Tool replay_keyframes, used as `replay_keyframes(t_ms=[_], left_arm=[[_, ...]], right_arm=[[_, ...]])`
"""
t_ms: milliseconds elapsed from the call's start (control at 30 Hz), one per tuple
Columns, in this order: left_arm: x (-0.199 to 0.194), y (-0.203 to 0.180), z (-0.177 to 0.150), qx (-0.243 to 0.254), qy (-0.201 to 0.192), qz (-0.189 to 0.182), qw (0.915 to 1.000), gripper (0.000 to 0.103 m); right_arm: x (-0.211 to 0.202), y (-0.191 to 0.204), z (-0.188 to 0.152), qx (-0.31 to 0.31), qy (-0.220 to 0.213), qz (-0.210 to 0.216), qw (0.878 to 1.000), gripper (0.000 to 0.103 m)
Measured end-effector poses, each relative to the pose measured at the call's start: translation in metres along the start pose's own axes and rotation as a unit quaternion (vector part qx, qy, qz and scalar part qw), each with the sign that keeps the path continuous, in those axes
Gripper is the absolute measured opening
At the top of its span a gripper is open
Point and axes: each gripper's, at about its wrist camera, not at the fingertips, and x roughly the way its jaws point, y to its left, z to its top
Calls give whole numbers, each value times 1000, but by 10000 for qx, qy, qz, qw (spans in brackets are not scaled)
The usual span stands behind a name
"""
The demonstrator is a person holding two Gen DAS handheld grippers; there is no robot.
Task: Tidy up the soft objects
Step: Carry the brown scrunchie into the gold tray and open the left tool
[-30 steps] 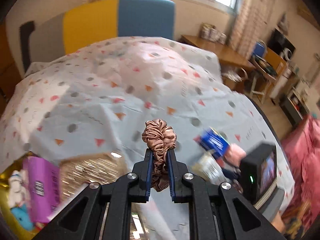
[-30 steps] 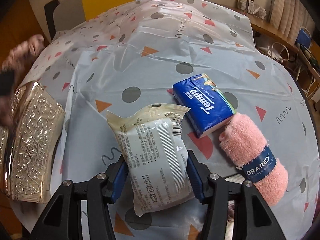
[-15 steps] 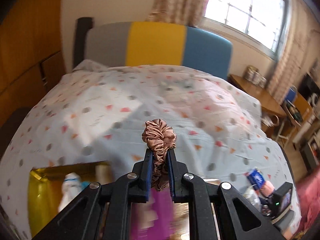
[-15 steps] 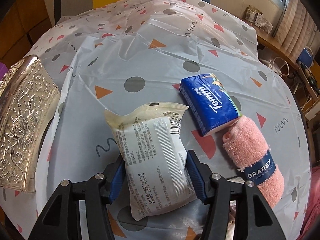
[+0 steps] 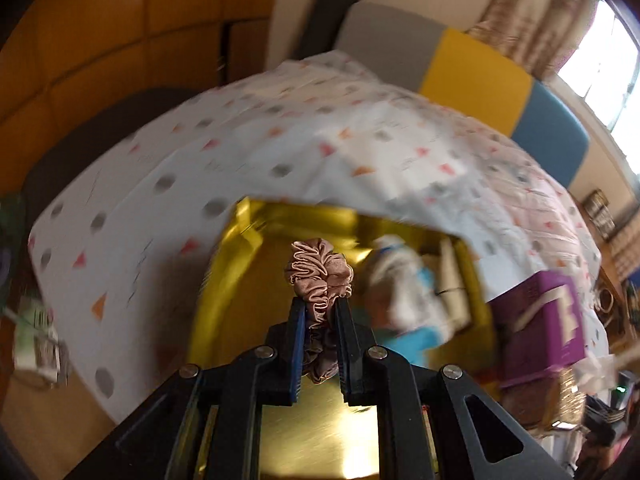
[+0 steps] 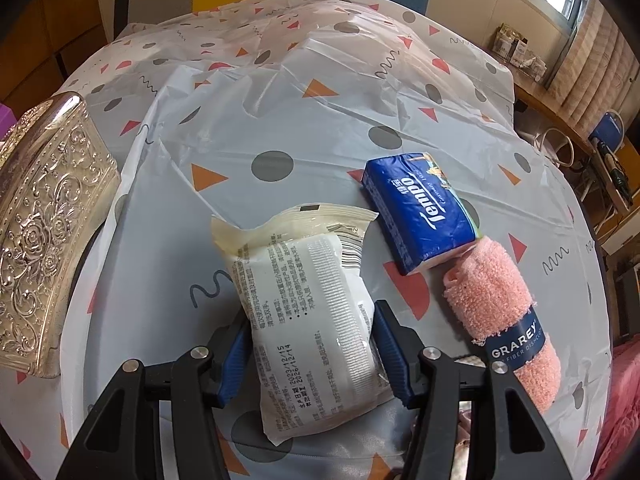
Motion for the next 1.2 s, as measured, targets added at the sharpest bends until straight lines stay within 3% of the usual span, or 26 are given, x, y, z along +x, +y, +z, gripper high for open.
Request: replay_keyframes(t_ms=[167, 400, 600, 1200], left_arm=[[19, 15, -11, -172, 270, -2, 9995, 14], [46, -13, 13, 32, 229, -83, 9997, 17], [62, -21, 32, -40, 218, 103, 9997, 49], [3, -18, -66, 333, -189, 515, 9979, 57]], right_arm=[[0, 2, -1, -30, -10, -45, 10000, 58], [-1, 4, -3, -32, -38, -100, 9999, 58], [-2, 5, -4, -43, -59, -108, 9999, 58], [-2, 8, -4, -148, -50, -161, 9997, 58]])
